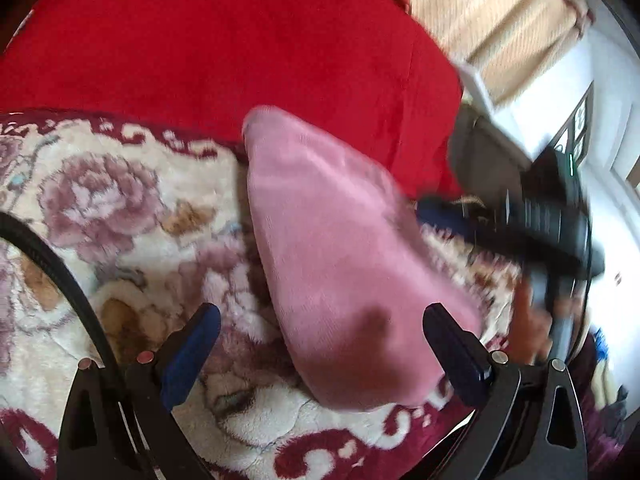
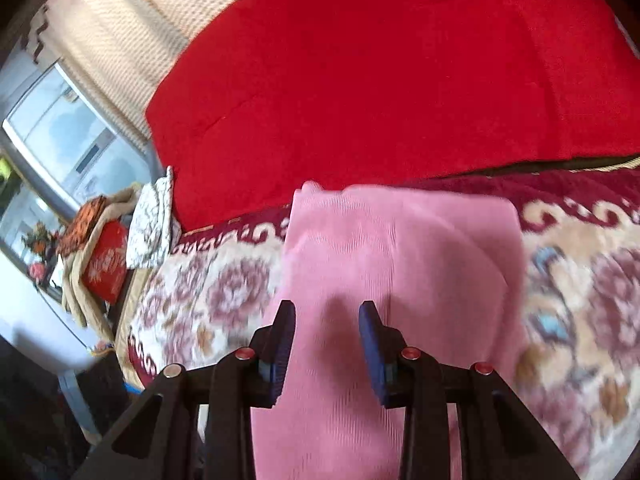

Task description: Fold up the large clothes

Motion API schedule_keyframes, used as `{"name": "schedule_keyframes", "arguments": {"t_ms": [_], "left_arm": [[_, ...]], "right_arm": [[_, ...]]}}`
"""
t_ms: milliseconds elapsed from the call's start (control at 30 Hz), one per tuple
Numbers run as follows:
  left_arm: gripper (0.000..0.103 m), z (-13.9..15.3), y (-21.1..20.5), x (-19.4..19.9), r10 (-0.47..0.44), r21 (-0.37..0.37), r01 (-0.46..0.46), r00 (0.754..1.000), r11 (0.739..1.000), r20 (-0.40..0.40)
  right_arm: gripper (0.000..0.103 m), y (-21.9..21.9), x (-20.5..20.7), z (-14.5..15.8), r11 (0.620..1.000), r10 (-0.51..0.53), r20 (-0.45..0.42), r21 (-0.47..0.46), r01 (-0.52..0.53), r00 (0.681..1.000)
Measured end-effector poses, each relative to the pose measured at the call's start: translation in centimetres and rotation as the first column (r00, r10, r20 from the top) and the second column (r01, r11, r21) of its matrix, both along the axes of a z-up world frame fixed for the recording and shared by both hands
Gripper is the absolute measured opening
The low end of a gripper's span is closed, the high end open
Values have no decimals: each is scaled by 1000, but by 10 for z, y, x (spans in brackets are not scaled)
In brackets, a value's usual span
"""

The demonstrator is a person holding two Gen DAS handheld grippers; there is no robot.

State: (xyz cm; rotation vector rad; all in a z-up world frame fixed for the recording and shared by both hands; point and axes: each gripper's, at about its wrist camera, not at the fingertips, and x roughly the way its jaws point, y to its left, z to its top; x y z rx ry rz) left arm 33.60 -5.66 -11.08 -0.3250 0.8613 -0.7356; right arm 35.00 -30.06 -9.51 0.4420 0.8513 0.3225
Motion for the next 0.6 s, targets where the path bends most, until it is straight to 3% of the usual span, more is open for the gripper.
{"name": "schedule_keyframes", "arguments": {"t_ms": [67,100,167,233,300,367,500,533,567,600], "left_arm": [[102,7,11,-2,33,-22,-33,999,999,28],[102,7,12,-3,54,7,-54,998,999,41],[102,-3,-2,-3,63,169,-72,997,983,54],[102,-20,-21,-6,44,307,-57,998,950,49],[102,-23,-23,-7,76,282,-87,996,955,50],[102,-18,-20,-7,84,277,-94,995,956,46],[102,-8,-22,-17,113,339,-158,982,927,150],[102,-6,-22,-19,113,352,-168,979,921,171],[102,-4,-23,-21,115,363,-179,975,915,192],[102,-2,-23,-23,122,370,-196,969,908,214]], "right_arm": [[37,3,-21,-2,1000,-4,18,-8,4,1000],[37,3,-33,-5,1000,-9,24,-13,10,1000],[37,2,-51,-18,999,-31,20,-28,31,999],[37,2,-57,-40,998,-35,-13,-54,35,999],[37,4,-58,-57,997,-39,-14,-74,37,999],[37,2,-62,-53,995,-52,20,-79,53,998],[38,-3,-77,-35,994,-70,87,-78,77,994],[45,-2,-84,-29,990,-78,124,-111,91,989],[71,0,-89,-25,986,-84,145,-131,103,986],[79,-1,-96,-20,981,-100,181,-147,127,978]]}}
